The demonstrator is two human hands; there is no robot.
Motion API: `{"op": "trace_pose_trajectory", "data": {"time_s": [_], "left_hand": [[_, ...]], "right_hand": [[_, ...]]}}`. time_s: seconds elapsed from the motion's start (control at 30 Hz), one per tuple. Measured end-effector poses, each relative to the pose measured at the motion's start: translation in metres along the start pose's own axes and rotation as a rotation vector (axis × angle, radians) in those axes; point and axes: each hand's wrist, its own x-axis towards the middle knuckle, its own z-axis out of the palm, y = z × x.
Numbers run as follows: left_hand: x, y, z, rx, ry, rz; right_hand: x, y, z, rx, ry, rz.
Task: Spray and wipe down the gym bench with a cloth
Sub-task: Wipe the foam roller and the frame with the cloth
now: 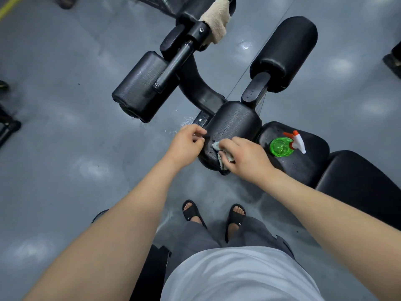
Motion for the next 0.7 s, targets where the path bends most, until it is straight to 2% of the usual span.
{"op": "trace_pose_trajectory", "data": {"time_s": [0.1,0.23,0.33,0.43,0.7], "left_hand": [[0.004,-0.006,0.001,0.039,0.016,-0.028],[0.005,-0.013,0.006,0.018,-0.002,-0.060],[0.005,-0.017,0.006,0.002,-0.014,-0.069],[0.005,-0.017,0.005,-0.012,-0.015,-0.073],[0.002,-0.013,0.000,-0.016,-0.046,-0.074]], "right_hand": [[0.009,0.018,-0.007,-0.090,0.025,-0.024],[0.031,0.041,-0.014,-0.093,0.132,0.221],[0.033,0.033,-0.008,-0.068,0.145,0.279],[0.022,0.016,0.000,-0.016,0.130,0.224],[-0.002,-0.015,0.010,0.020,0.001,-0.060]]}}
